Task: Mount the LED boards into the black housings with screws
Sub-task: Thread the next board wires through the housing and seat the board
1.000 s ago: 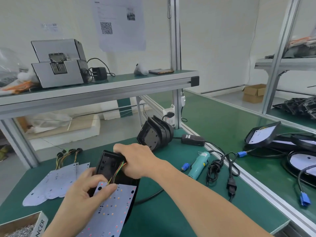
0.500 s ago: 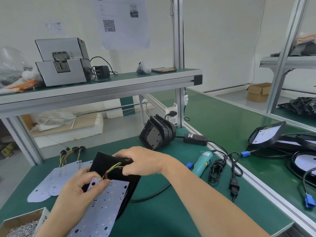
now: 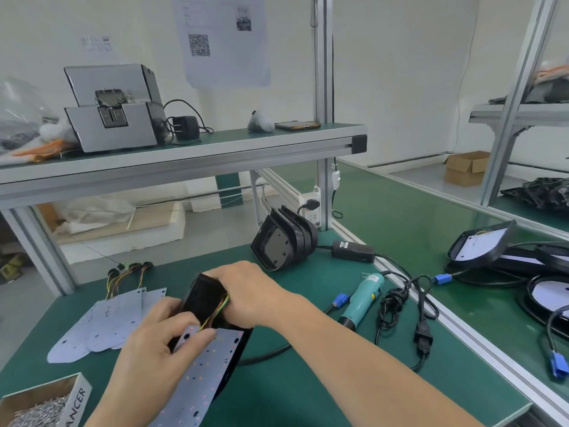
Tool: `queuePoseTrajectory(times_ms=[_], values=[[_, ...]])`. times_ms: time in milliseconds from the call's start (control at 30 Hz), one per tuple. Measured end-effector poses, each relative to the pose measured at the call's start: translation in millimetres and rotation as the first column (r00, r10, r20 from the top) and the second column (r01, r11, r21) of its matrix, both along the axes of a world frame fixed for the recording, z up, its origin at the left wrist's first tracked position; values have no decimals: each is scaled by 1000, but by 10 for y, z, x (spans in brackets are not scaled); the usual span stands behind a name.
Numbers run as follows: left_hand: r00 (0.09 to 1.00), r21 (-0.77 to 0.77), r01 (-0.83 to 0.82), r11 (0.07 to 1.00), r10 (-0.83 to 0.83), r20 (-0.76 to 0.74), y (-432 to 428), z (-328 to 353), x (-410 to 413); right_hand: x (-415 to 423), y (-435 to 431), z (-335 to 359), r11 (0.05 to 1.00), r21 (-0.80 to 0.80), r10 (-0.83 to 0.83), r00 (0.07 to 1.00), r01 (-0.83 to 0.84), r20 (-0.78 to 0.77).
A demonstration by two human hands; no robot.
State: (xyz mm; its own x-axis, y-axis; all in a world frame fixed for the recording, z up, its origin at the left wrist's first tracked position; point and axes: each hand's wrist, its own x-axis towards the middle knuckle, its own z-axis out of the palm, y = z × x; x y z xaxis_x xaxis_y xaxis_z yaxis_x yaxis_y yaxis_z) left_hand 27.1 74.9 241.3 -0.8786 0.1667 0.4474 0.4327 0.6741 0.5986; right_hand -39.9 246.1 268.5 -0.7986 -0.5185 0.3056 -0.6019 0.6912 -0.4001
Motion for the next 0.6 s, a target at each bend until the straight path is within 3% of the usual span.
queuePoseTrajectory(times_ms=[100, 167, 267, 367, 433, 533, 600], values=[[1000, -9, -2, 1000, 2, 4, -28, 24, -1, -14, -47, -95, 999, -1, -49, 995, 49, -87], [1000, -35, 7, 999, -6, 14, -44, 26, 3, -42, -25, -94, 999, 3, -40, 998, 40, -51], [999, -15, 6, 1000, -6, 40, -106, 41, -3, -95, 83, -47, 992, -105, 96, 975, -76, 199], [997, 149, -35, 988, 24, 77, -231, 75, -20, -106, 264, -17, 926, -353, 311, 809, -138, 499], [992, 257, -57, 965, 26, 122, -308, 81, -11, -114, 317, -40, 866, -492, 394, 721, -84, 570], [958, 411, -74, 908, -51, 283, -361, 35, -3, -175, 319, -174, 781, -604, 309, 744, 158, 593], [887, 460, -59, 886, -165, 431, -352, 11, 2, -215, 293, -255, 825, -523, 132, 829, 212, 544]])
